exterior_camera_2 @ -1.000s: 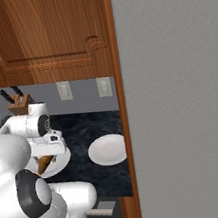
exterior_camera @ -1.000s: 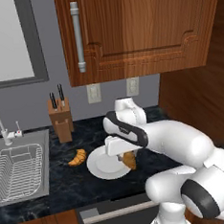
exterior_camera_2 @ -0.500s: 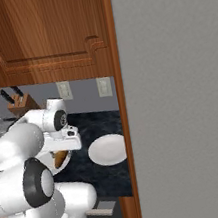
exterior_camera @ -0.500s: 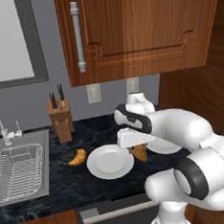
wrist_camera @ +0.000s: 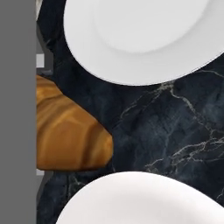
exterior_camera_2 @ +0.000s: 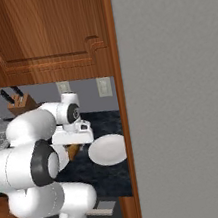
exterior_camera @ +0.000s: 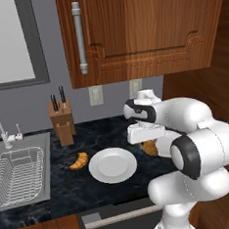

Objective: Place the pastries on the plates.

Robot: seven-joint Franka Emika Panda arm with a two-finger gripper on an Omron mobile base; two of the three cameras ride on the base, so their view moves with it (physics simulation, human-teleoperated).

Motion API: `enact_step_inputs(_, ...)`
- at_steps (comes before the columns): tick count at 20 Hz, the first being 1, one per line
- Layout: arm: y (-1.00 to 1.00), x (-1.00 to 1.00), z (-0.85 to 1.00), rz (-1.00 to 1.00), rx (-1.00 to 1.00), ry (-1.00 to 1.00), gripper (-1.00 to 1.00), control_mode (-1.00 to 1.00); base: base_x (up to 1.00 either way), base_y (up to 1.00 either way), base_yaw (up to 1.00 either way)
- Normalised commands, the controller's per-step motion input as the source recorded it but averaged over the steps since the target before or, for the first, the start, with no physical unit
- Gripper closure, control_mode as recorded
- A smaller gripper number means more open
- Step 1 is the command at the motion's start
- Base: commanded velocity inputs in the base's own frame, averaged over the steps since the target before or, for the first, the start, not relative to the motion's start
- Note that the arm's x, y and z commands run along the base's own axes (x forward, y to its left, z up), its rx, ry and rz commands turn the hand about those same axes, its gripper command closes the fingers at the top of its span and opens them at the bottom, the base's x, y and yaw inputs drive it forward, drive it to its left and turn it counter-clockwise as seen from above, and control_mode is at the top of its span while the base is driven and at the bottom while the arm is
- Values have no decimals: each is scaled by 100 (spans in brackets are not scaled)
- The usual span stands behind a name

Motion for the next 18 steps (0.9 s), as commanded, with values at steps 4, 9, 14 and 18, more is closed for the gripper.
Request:
enact_step_inputs(4,-43,15,-4,0,0,0,100,-100,0,0,0)
enact_step_inputs(9,-41,20,-1,0,0,0,100,-100,0,0,0)
enact_step_inputs(14,-33,19,-2,0,0,0,100,-100,0,0,0)
enact_step_inputs(18,-23,21,-14,0,0,0,100,-100,0,0,0)
